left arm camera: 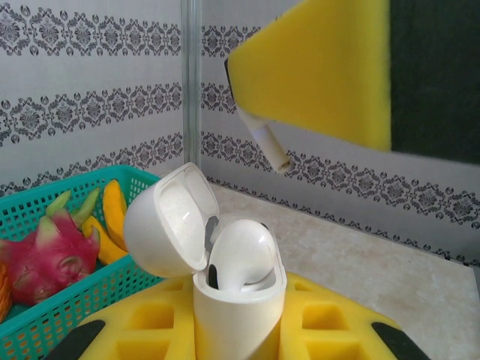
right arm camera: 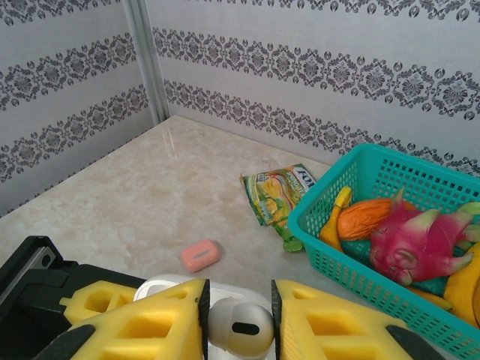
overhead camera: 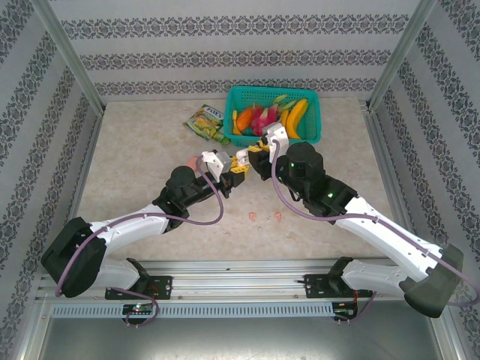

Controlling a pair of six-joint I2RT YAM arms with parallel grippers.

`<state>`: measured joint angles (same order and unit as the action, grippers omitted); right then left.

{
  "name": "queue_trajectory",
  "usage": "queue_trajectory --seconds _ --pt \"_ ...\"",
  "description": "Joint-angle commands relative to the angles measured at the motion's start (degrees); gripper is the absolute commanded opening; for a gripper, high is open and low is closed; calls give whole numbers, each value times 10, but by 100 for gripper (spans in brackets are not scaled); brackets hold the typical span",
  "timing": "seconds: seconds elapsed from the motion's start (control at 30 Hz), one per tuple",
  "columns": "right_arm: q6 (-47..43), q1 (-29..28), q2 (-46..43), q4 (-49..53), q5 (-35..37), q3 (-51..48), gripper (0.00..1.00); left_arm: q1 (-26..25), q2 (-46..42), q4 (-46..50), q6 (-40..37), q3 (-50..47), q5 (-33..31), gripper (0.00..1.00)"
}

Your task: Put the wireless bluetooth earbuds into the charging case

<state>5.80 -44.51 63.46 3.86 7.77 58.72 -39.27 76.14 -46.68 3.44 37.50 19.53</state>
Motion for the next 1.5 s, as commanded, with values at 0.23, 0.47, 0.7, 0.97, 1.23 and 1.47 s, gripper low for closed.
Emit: queue_trajectory --seconds 0.23,0.47,0.7,0.97,1.23,1.47 --pt "35 4 3 -44 -23 -18 27 7 -4 -11 15 26 15 0" --pt "81 38 -3 -56 -61 -32 27 7 -4 -13 22 25 15 0" --pt "93 53 -6 -59 -72 -40 26 7 -2 -21 23 21 13 0" --pt "96 54 1 -65 -75 -36 26 7 7 -24 23 22 20 0" --pt "98 54 8 -64 -81 -25 26 7 12 -30 27 24 20 0" --pt "100 54 12 -67 -81 -33 26 7 8 -27 30 29 21 0"
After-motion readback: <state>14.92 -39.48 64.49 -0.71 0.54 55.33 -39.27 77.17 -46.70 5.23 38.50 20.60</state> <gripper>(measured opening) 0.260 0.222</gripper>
